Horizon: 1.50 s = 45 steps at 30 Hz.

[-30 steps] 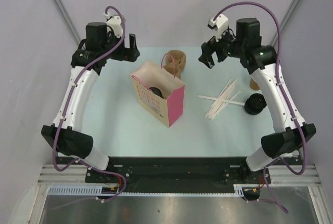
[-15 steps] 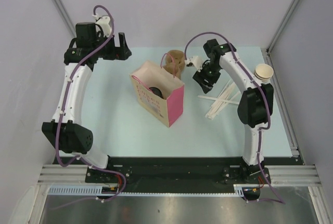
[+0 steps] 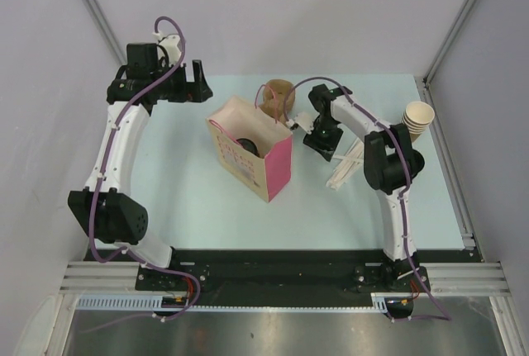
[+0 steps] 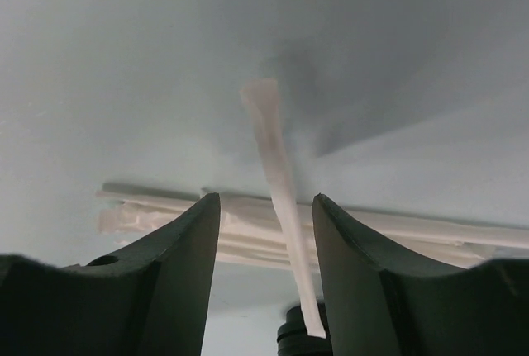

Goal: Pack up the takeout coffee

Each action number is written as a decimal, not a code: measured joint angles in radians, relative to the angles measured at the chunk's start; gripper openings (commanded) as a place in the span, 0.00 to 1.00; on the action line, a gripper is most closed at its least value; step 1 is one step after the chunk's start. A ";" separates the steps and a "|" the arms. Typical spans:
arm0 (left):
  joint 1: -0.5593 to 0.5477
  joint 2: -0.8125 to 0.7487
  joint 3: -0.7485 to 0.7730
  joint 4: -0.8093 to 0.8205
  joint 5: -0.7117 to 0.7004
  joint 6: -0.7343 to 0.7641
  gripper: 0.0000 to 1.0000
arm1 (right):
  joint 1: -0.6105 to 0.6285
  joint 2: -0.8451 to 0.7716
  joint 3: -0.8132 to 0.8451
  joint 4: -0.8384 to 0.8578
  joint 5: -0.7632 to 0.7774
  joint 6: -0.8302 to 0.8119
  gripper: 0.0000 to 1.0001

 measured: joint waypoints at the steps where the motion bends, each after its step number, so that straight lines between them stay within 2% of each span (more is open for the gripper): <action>1: 0.000 0.000 0.000 0.000 0.000 -0.003 1.00 | 0.001 0.012 -0.007 0.012 0.009 0.001 0.53; 6: 0.000 0.000 0.000 0.000 0.002 -0.004 1.00 | 0.001 0.032 -0.048 0.066 0.040 0.003 0.49; 10: 0.000 0.000 0.000 0.000 0.007 -0.005 1.00 | -0.001 0.036 -0.075 0.095 0.053 0.003 0.40; 13: 0.000 0.000 0.000 0.000 0.006 -0.005 1.00 | -0.001 0.036 -0.080 0.095 0.049 0.006 0.12; 16: 0.000 0.000 0.000 0.002 0.006 -0.005 1.00 | 0.003 0.035 -0.081 0.087 0.047 0.016 0.00; 26: 0.000 0.000 0.000 0.016 0.001 0.005 1.00 | -0.052 -0.065 -0.044 0.085 -0.013 0.093 0.00; 37: 0.000 0.000 -0.011 0.071 -0.037 0.048 1.00 | -0.125 -0.338 0.300 0.081 -0.182 0.313 0.00; 45: 0.005 0.000 -0.011 0.090 -0.073 0.076 1.00 | -0.093 -0.481 0.510 0.216 -0.330 0.581 0.00</action>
